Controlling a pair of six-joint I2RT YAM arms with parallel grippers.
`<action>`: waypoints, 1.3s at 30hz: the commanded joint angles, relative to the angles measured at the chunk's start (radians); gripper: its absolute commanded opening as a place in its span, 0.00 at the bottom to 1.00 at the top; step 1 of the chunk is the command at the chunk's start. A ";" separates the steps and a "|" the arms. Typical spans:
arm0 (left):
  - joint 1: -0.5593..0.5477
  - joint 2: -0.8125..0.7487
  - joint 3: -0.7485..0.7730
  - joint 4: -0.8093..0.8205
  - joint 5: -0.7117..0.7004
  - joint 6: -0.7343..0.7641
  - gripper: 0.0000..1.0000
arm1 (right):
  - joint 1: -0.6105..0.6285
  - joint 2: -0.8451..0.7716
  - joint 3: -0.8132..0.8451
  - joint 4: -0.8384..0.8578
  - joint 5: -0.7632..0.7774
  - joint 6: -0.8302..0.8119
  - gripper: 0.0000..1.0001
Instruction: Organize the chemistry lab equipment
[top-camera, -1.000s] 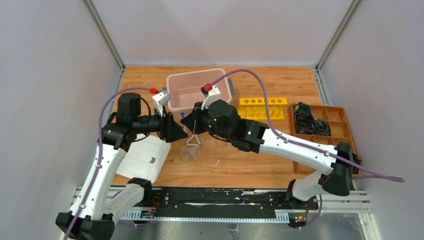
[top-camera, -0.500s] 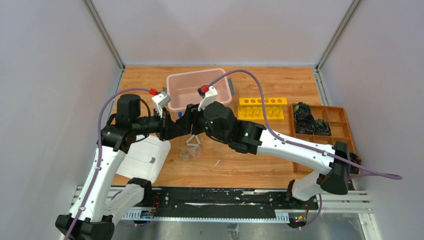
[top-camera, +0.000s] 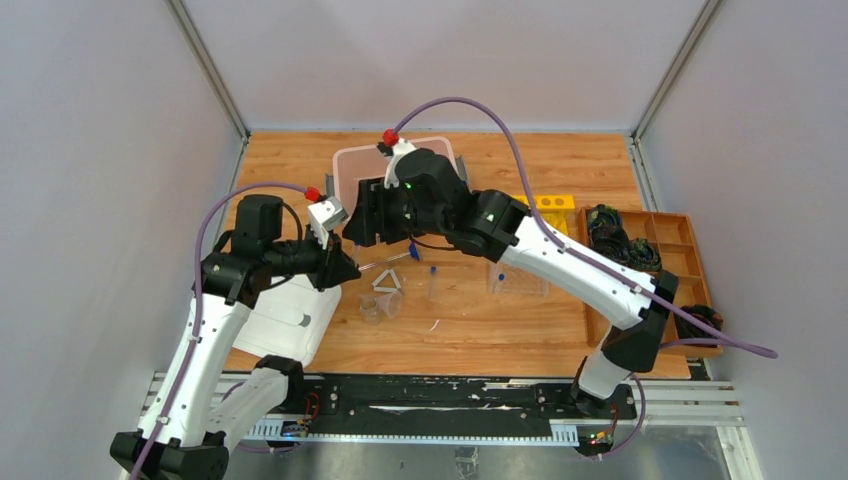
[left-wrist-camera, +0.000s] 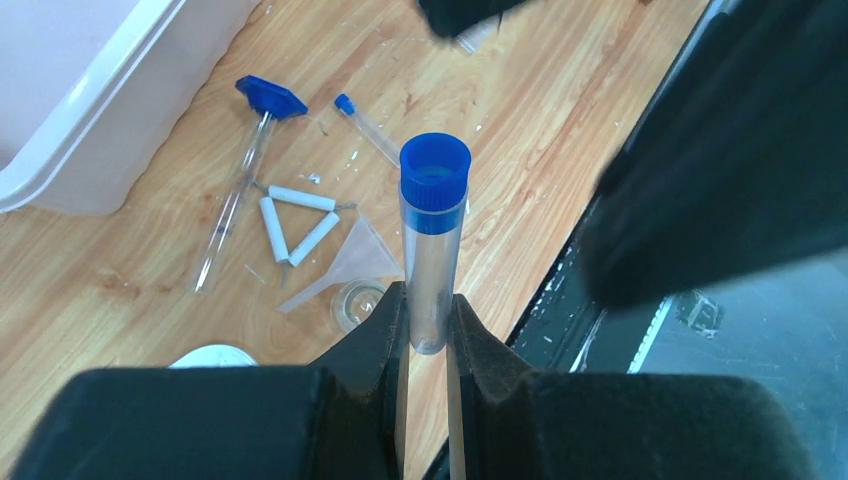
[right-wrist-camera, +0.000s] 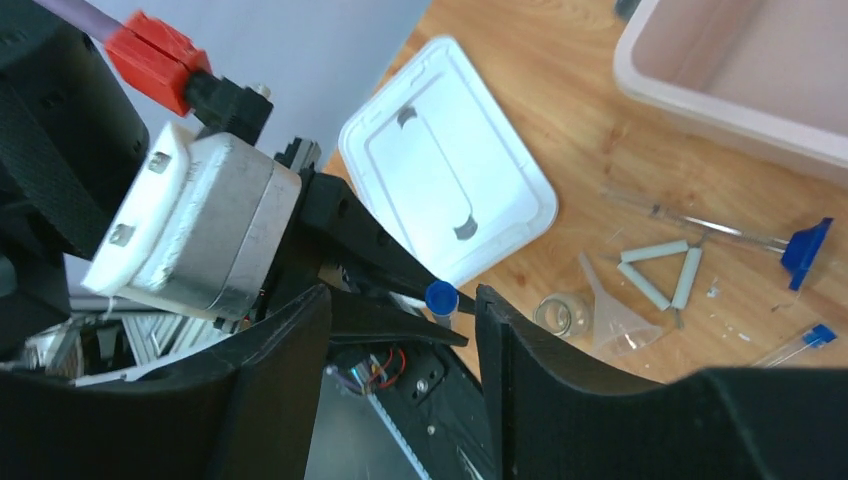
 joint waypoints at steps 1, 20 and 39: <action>-0.002 -0.021 0.035 -0.029 -0.004 0.067 0.00 | 0.000 0.053 0.071 -0.137 -0.101 -0.027 0.56; -0.002 -0.039 0.032 -0.050 -0.002 0.109 0.00 | -0.004 0.140 0.122 -0.166 -0.104 -0.038 0.28; -0.002 -0.009 0.085 -0.051 -0.170 0.048 1.00 | -0.279 -0.303 -0.341 -0.311 0.278 -0.221 0.00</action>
